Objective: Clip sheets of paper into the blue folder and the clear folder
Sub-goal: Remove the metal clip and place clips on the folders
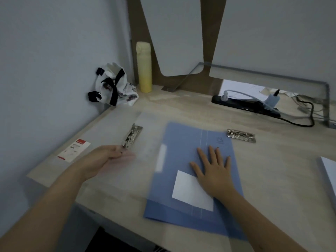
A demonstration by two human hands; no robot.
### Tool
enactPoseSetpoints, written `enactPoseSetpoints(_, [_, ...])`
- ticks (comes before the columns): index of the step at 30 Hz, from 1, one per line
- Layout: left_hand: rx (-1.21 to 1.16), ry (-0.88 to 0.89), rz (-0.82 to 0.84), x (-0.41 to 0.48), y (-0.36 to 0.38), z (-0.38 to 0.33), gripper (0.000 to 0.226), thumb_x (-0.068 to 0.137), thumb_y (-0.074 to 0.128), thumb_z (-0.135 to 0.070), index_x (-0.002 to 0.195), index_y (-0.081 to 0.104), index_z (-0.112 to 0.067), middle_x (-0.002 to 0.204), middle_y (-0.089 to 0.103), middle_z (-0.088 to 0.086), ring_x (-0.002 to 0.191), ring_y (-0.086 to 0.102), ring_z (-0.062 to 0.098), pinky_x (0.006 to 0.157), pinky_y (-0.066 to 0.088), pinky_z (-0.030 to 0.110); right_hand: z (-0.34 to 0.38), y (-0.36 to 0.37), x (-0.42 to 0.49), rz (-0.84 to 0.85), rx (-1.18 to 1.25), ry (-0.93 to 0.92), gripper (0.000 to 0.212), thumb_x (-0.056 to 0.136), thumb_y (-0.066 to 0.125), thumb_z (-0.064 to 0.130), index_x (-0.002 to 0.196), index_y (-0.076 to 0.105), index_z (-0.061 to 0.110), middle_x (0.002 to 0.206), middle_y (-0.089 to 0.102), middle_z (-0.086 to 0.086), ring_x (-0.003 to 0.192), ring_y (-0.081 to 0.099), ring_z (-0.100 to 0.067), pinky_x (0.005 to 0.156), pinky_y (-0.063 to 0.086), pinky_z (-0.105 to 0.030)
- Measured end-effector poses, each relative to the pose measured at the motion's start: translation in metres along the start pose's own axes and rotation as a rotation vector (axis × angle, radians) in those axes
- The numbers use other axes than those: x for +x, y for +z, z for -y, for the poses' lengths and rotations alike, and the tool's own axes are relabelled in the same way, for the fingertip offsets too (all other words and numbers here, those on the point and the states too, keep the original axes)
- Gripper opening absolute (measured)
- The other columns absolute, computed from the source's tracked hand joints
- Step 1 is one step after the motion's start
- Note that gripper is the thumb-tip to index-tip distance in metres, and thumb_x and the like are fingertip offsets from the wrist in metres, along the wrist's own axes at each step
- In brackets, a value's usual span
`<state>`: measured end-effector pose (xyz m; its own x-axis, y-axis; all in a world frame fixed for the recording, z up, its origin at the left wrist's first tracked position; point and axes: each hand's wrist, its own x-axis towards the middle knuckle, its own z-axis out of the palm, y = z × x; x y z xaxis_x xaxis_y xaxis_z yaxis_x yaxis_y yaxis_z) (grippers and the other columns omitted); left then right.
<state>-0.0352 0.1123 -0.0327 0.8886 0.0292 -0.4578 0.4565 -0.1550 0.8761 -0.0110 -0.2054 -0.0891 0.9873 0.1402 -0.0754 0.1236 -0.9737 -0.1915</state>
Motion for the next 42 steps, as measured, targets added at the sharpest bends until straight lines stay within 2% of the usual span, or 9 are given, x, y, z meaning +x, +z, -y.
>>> enactPoseSetpoints(5, [-0.082,0.066,-0.142,0.011,0.009,-0.01,0.023,0.094,0.046,-0.015,0.107,0.065,-0.014,0.099,0.071,-0.003,0.105,0.062,0.013,0.087,0.042,0.016,0.001,0.001,0.0,-0.007,-0.018,0.015,0.086,0.067,-0.011,0.071,0.146,-0.005,0.037,0.159,-0.009,-0.002,0.146,-0.015,-0.021,0.115,-0.011,-0.05])
enactPoseSetpoints(10, [-0.077,0.086,-0.221,0.022,0.011,-0.004,0.03,0.096,0.041,-0.009,0.117,0.059,0.001,0.118,0.064,0.017,0.087,0.059,0.011,0.074,0.043,0.006,0.001,0.002,0.001,0.001,-0.023,0.02,0.09,0.063,-0.015,0.07,0.146,-0.006,0.038,0.159,-0.01,-0.001,0.145,-0.016,-0.02,0.116,-0.011,-0.049])
enactPoseSetpoints(14, [-0.12,0.071,-0.127,0.022,0.01,-0.004,0.031,0.097,0.036,-0.009,0.116,0.06,0.0,0.095,0.07,0.002,0.114,0.056,0.022,0.105,0.037,0.027,0.002,0.003,0.001,-0.013,-0.027,0.022,0.09,0.064,-0.015,0.069,0.147,-0.004,0.037,0.159,-0.008,-0.001,0.146,-0.014,-0.02,0.116,-0.01,-0.05])
enactPoseSetpoints(21, [-0.12,0.064,-0.068,0.019,0.009,0.009,0.033,0.098,0.036,-0.004,0.123,0.053,0.006,0.098,0.071,0.007,0.07,0.07,-0.004,0.067,0.052,0.005,0.001,0.002,0.001,-0.01,-0.048,0.019,0.089,0.064,-0.017,0.068,0.146,-0.007,0.036,0.159,-0.009,-0.002,0.145,-0.015,-0.02,0.116,-0.009,-0.05])
enactPoseSetpoints(27, [-0.206,0.051,-0.025,0.02,0.011,0.007,0.038,0.099,0.035,-0.011,0.132,0.048,0.0,0.131,0.057,0.017,0.093,0.067,0.007,0.07,0.052,0.008,0.002,0.001,0.0,-0.013,-0.051,0.012,0.09,0.064,-0.018,0.067,0.147,-0.007,0.035,0.159,-0.009,-0.003,0.146,-0.014,-0.021,0.116,-0.009,-0.051])
enactPoseSetpoints(30, [-0.249,0.105,0.004,0.016,0.01,-0.006,0.041,0.099,0.034,-0.027,0.134,0.049,-0.011,0.123,0.063,0.012,0.099,0.067,0.012,0.081,0.053,0.016,0.002,0.002,0.0,-0.022,-0.06,0.004,0.098,0.059,-0.026,0.074,0.147,-0.008,0.035,0.159,-0.008,-0.003,0.146,-0.013,-0.022,0.116,-0.009,-0.051])
enactPoseSetpoints(33, [-0.144,0.075,-0.101,0.021,0.015,-0.021,0.049,0.093,0.036,-0.051,0.126,0.055,-0.019,0.111,0.067,0.008,0.096,0.063,0.007,0.103,0.03,0.024,0.002,0.002,0.0,-0.02,-0.058,0.007,0.105,0.054,-0.034,0.075,0.147,-0.007,0.035,0.159,-0.007,-0.003,0.146,-0.012,-0.022,0.116,-0.009,-0.051])
enactPoseSetpoints(37, [-0.116,0.015,-0.254,0.04,0.022,-0.034,0.074,0.08,0.042,-0.071,0.119,0.06,-0.011,0.122,0.063,0.004,0.111,0.058,0.018,0.097,0.035,0.026,0.003,0.001,-0.001,-0.013,-0.059,0.003,0.102,0.056,-0.031,0.075,0.147,-0.008,0.034,0.159,-0.009,-0.004,0.146,-0.013,-0.022,0.116,-0.009,-0.051])
enactPoseSetpoints(42, [-0.042,-0.016,-0.459,0.066,0.037,-0.054,0.065,0.077,0.044,-0.074,0.078,0.057,-0.01,0.079,0.056,0.006,0.068,0.051,0.02,0.067,0.039,0.03,0.001,0.002,-0.001,-0.021,-0.04,0.005,0.11,0.049,-0.04,0.074,0.147,-0.007,0.035,0.159,-0.008,-0.003,0.146,-0.014,-0.021,0.116,-0.01,-0.05])
